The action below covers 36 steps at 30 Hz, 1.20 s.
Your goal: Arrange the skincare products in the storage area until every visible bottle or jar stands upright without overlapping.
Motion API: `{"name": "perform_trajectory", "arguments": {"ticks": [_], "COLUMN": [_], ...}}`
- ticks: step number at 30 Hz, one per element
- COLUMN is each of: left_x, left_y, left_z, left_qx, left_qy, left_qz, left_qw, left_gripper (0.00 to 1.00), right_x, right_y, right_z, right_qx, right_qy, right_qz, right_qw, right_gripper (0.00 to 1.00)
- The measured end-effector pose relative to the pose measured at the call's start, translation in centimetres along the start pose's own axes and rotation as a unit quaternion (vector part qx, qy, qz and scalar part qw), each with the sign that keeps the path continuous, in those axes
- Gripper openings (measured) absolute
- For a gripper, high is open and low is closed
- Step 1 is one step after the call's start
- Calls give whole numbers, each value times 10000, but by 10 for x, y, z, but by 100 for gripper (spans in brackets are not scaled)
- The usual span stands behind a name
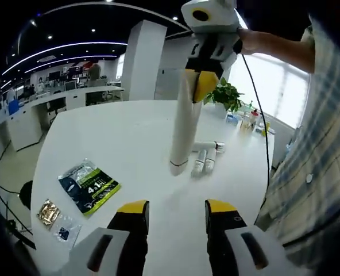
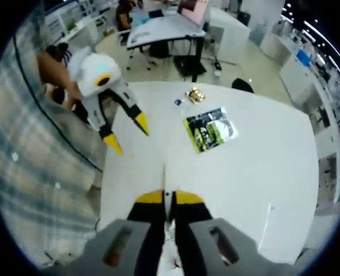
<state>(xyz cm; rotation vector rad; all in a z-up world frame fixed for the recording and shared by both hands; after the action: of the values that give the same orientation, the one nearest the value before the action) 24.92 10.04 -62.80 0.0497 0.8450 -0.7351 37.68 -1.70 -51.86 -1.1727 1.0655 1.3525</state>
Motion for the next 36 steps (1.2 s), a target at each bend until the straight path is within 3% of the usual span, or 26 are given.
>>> {"name": "perform_trajectory", "arguments": {"ticks": [7, 12, 27, 36], "left_x": [-5, -6, -14, -12], "left_y": [3, 0, 6, 11], "left_z": [-4, -7, -24, -27], "left_qx": [-337, -342, -787, -901], "left_qy": [-84, -71, -135, -130], "left_qz": [235, 290, 408, 464], "left_qw": [9991, 9990, 9960, 9948], "left_gripper": [39, 39, 38, 38], "right_x": [3, 14, 33, 41], "right_y": [-54, -82, -146, -166], "right_z": [-21, -28, -51, -61], "right_qx": [291, 439, 796, 708], "right_qy": [-23, -16, 34, 18], "right_qz": [-200, -245, -197, -68], "right_qw": [9994, 9987, 9966, 9975], "right_gripper": [2, 2, 2, 2]}}
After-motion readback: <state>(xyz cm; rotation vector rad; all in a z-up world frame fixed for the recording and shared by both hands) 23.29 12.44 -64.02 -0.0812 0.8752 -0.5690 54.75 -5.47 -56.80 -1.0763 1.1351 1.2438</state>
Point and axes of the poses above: the point that each gripper's makers call its tool centre point, and the gripper's own axes: x roughly forward along the fingers, y roughly to its left, z roughly out of its top, the point moved 5 cm from there along -x, roughly backward along the fingers, and after that the axes turned 13 degrees about y, right-handed, at the moved point
